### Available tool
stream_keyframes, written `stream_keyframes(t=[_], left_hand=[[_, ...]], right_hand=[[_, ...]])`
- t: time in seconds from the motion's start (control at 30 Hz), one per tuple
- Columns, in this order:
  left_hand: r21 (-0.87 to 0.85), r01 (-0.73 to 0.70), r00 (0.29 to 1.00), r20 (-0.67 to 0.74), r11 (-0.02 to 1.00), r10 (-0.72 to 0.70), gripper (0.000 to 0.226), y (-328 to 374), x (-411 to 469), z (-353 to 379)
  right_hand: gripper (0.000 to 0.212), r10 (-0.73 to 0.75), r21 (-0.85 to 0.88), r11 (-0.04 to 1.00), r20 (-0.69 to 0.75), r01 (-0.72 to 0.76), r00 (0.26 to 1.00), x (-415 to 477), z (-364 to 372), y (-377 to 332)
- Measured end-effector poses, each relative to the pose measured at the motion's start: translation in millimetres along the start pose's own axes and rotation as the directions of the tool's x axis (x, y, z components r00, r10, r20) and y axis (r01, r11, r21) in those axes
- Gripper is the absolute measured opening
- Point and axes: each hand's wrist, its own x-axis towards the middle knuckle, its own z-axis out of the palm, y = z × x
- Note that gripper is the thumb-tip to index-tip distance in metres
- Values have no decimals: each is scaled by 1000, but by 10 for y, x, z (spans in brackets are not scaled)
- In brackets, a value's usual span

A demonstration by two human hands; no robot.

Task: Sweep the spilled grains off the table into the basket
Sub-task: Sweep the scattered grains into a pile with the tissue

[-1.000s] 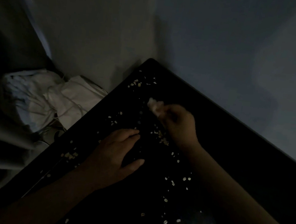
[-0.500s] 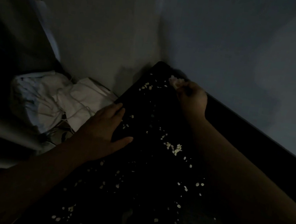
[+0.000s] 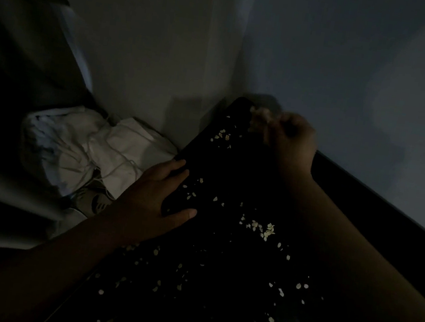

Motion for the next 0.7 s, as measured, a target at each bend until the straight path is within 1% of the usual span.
stream_keyframes(t=[0.07,0.13,0.17,0.23,0.3,0.33,0.4,0.43,0.47,0.5,0.57,0.63,0.7], left_hand=[[27,-25,1000,7,999,25,84,-31,-6,32],[18,-5,1000,21,1000,4,89,-40,3,31],[1,1,1000,21,1000,-1,89,-43,9,25],[-33,6,1000,8,999,-6,87,-55,19,23],[-78,28,999,-23,997,-30,80,-83,33,28],[-111,47,998,-39,993,-52,75,-105,43,30],[-180,105,993,-39,978,-114,72,-137,74,16],[-206,131,990,-23,970,-138,73,-147,96,2],[-224,147,988,-10,964,-153,73,-161,112,0],[-237,150,988,-9,960,-157,73,-174,126,1],[-258,155,986,-23,954,-166,71,-198,139,21],[-260,160,985,-24,952,-172,67,-226,138,35],[-250,144,988,-21,958,-154,61,-264,140,49]], right_hand=[[11,33,-9,999,-46,-33,998,316,185,30],[9,60,11,998,-1,-60,998,430,344,77],[8,66,-26,998,33,-65,997,408,407,99],[16,5,-145,989,94,9,996,259,456,106],[19,-59,-176,980,210,97,976,-28,380,48],[15,-61,-176,978,293,116,954,-202,294,13],[4,-3,-173,980,475,97,880,-502,83,-4],[4,30,-169,983,538,73,842,-616,-23,-14],[8,41,-152,987,559,54,828,-673,-98,-17],[10,40,-106,994,538,20,842,-679,-148,-41],[11,13,-3,1000,405,-12,914,-527,-158,-91],[10,-46,27,999,268,40,962,-267,-66,-166],[18,-92,7,996,156,92,983,27,104,-187]])
